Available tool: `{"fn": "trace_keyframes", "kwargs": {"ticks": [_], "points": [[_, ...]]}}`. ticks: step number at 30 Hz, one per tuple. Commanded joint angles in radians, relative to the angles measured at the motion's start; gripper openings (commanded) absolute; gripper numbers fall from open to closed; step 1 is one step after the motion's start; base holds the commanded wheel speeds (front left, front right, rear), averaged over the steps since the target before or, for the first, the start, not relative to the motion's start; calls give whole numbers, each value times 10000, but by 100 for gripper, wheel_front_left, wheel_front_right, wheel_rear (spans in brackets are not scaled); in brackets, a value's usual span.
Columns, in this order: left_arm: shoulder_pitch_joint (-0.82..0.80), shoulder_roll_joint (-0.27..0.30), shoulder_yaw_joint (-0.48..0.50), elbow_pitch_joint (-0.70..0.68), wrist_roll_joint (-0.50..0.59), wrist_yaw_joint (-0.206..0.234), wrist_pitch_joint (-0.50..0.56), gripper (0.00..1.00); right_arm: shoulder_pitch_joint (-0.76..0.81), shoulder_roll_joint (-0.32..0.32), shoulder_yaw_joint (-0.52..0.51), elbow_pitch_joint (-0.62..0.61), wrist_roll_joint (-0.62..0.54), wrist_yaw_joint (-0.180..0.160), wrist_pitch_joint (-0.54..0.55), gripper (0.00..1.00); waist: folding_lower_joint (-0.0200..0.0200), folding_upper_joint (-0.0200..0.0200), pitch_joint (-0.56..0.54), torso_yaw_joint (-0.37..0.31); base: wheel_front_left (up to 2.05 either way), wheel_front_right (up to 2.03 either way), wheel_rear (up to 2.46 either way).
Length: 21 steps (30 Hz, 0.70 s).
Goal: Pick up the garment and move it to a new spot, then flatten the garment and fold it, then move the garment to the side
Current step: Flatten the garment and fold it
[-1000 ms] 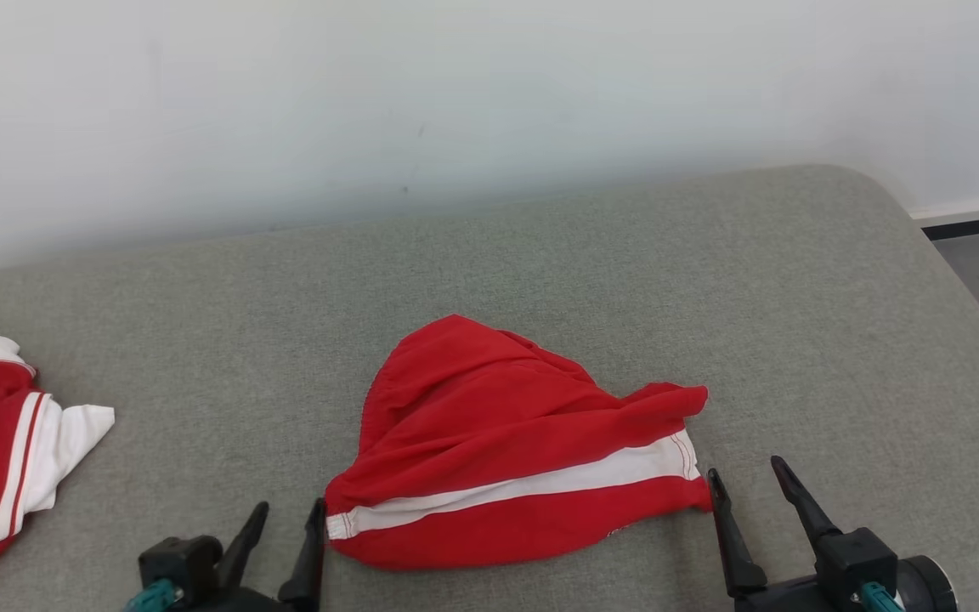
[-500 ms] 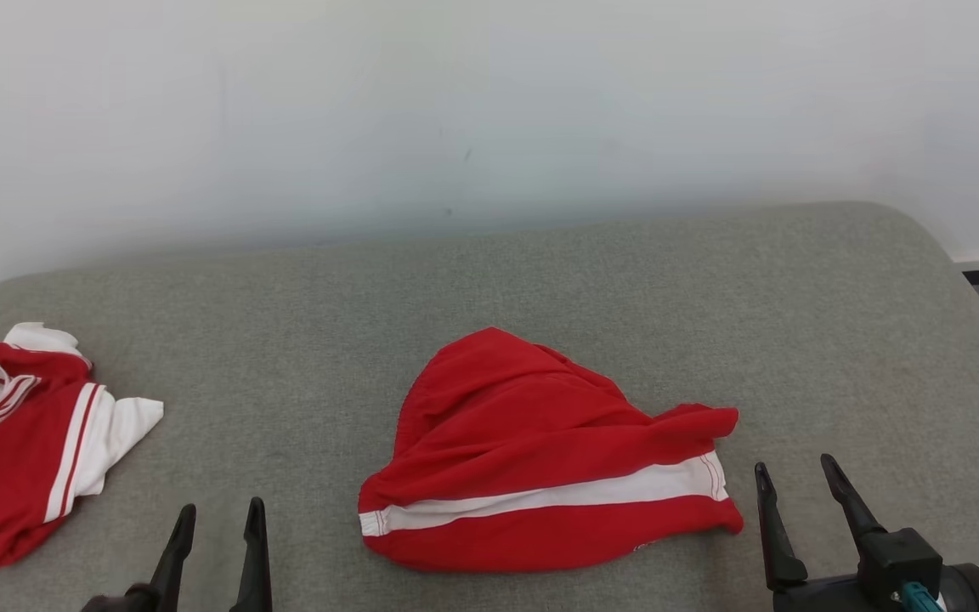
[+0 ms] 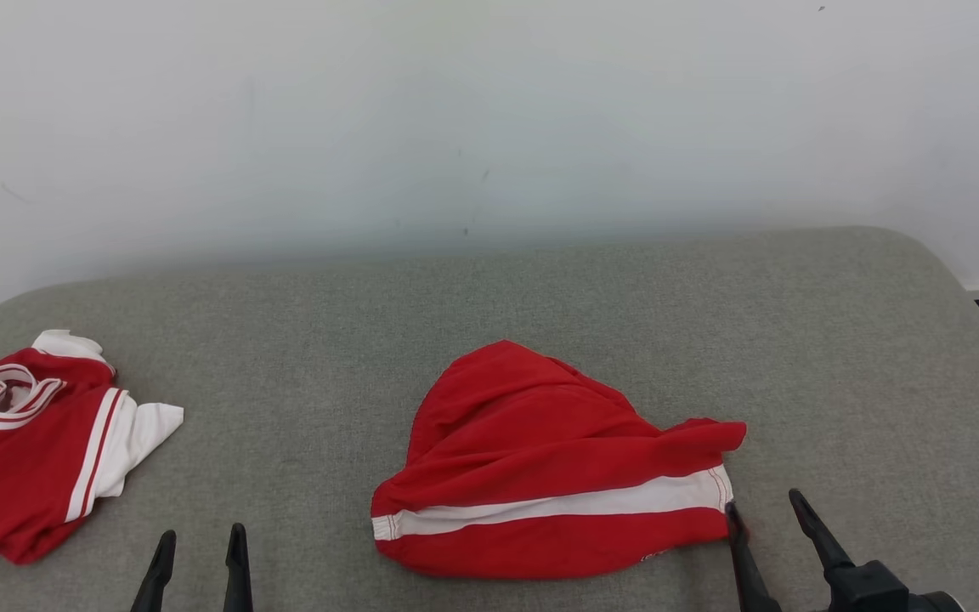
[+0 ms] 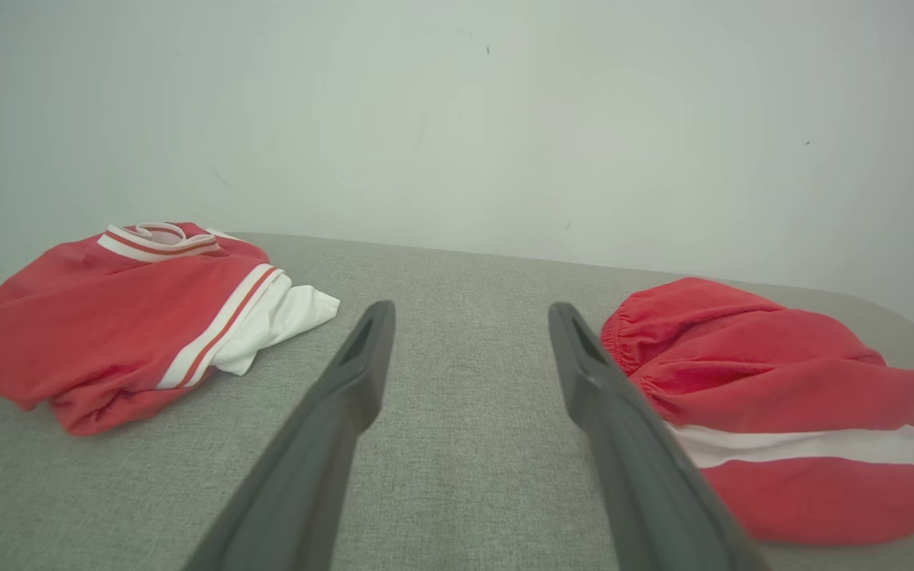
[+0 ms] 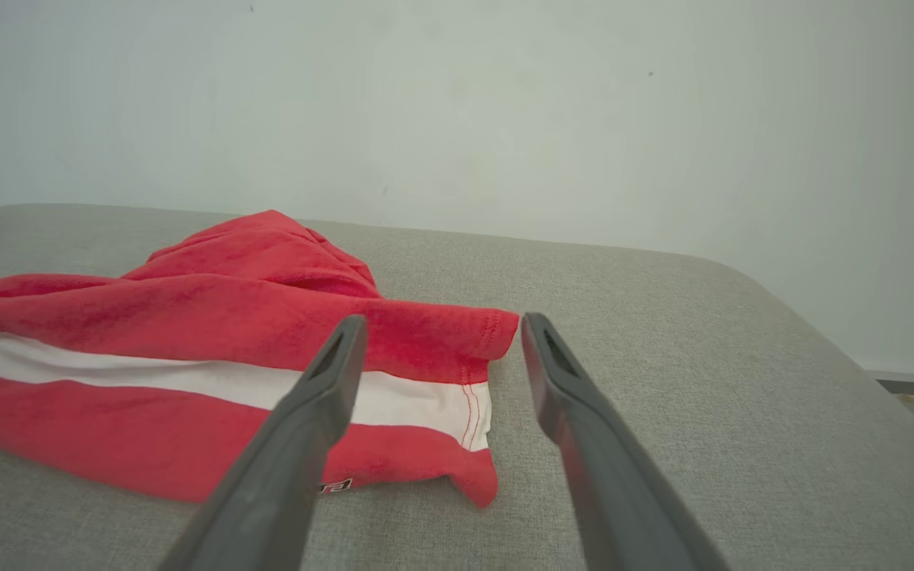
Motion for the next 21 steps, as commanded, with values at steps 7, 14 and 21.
{"fn": "trace_keyframes", "kwargs": {"ticks": [7,14,21], "points": [[44,-168,127,207,242,-209,-11,100,176,-13,160,-19,287,-25,-49,100,0,1,-15,-65,0,0,0],[-3,-237,62,405,307,-291,-11,100,164,-13,213,-133,440,-25,-51,100,0,1,1,-97,0,0,0],[-8,-263,18,447,310,-307,-11,100,197,-13,262,-232,536,-25,-52,100,0,1,45,-112,0,0,0]]}}
